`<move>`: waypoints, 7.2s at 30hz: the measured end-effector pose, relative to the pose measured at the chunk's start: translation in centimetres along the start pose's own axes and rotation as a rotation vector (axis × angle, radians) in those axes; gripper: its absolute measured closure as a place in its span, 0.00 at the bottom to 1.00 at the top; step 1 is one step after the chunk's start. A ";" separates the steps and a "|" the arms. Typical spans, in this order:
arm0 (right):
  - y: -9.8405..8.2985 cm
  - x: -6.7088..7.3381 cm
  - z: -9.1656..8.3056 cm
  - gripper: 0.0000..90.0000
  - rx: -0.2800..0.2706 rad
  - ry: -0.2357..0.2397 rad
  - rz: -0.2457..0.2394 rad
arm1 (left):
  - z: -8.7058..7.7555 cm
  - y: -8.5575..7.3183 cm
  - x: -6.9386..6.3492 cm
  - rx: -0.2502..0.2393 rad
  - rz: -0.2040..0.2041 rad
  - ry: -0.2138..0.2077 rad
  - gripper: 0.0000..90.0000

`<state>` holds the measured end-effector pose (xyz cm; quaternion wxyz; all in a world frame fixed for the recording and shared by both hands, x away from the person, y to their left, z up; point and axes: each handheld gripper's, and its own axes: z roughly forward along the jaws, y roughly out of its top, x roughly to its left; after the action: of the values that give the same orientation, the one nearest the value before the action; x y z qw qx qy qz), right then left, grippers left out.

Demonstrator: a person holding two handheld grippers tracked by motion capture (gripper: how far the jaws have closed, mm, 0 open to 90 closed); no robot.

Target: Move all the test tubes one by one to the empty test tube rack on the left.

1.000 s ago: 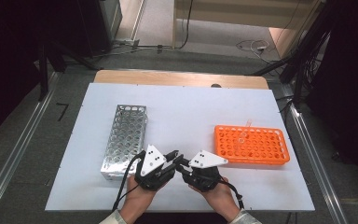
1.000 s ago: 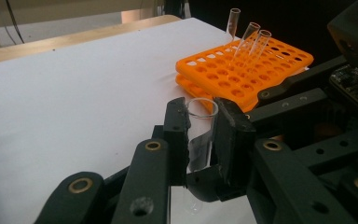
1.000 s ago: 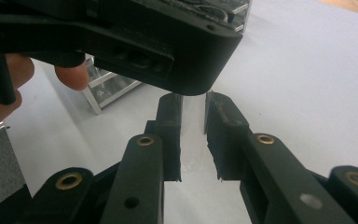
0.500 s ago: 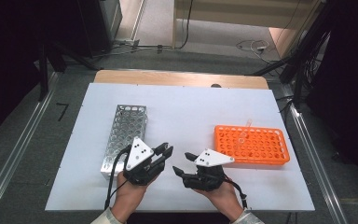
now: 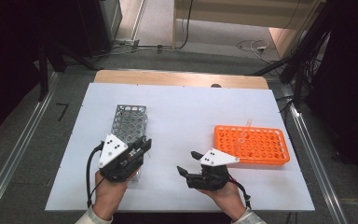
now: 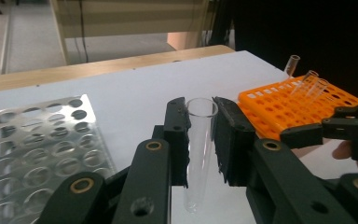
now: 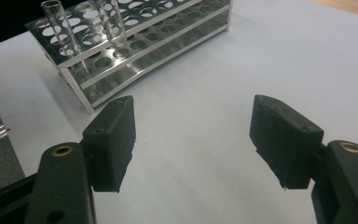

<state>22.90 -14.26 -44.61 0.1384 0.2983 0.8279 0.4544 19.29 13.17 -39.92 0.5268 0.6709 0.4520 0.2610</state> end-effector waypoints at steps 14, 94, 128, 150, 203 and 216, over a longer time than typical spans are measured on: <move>-0.2 -0.2 -0.2 0.33 0.006 -0.017 0.002 | -1.7 -0.7 2.0 -0.001 0.001 0.089 0.83; -2.3 -5.4 -8.0 0.36 -0.130 -0.258 0.095 | -1.3 -3.4 3.2 0.000 -0.091 0.169 0.16; -5.6 -10.5 -4.6 0.63 -0.028 -0.480 0.192 | -1.1 -3.5 3.1 0.010 -0.094 0.172 0.16; -5.7 -10.3 -4.3 0.81 -0.026 -0.491 0.172 | -1.0 -3.5 3.0 0.016 -0.080 0.171 0.16; -2.1 -4.3 -4.7 0.82 -0.074 -0.233 0.108 | -0.9 -2.7 0.9 0.005 -0.045 0.097 0.16; -1.5 -2.1 -2.4 0.82 -0.051 -0.166 0.058 | 0.0 -2.4 -0.7 0.013 -0.010 0.046 0.17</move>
<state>22.77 -17.80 -44.62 0.2010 0.3551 0.7927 0.4530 18.17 12.61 -42.09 0.5133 0.6658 0.4691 0.2706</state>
